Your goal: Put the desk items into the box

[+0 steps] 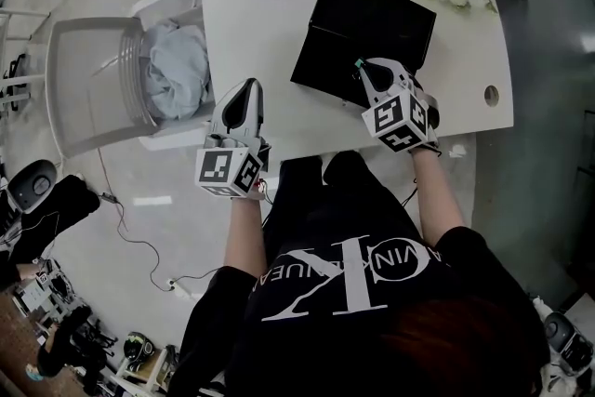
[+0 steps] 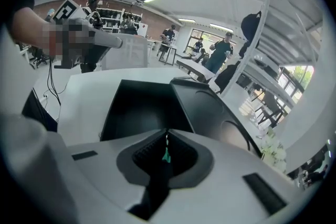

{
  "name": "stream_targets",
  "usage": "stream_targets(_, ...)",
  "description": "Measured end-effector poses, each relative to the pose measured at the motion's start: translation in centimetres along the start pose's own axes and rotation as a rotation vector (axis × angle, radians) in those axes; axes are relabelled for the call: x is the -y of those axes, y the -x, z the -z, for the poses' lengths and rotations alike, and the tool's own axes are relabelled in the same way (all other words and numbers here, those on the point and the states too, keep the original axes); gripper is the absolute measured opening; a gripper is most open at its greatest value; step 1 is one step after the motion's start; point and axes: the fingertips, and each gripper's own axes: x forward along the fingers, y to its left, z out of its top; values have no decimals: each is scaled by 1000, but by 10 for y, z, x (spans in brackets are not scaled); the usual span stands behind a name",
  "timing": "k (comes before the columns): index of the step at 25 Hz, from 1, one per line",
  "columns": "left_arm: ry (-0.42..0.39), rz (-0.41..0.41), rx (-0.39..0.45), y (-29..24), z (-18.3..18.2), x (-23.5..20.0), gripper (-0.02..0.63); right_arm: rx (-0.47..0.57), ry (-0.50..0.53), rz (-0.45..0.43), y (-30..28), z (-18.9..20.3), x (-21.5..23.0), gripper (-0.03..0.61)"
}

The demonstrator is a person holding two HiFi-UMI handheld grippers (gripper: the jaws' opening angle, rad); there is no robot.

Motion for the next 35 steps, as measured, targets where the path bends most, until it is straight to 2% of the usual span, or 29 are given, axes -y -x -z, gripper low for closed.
stream_targets(12,5,10,-1,3,1,1,9,8,-39,6,5,1,-4,20)
stream_targets(20,-1,33,4,1,-1,7,9,61,-124,6,14,-4,-3,20)
stream_targets(35,-28,94,19,-12,-14,19,9,158,-284,73,40,-10,15,20)
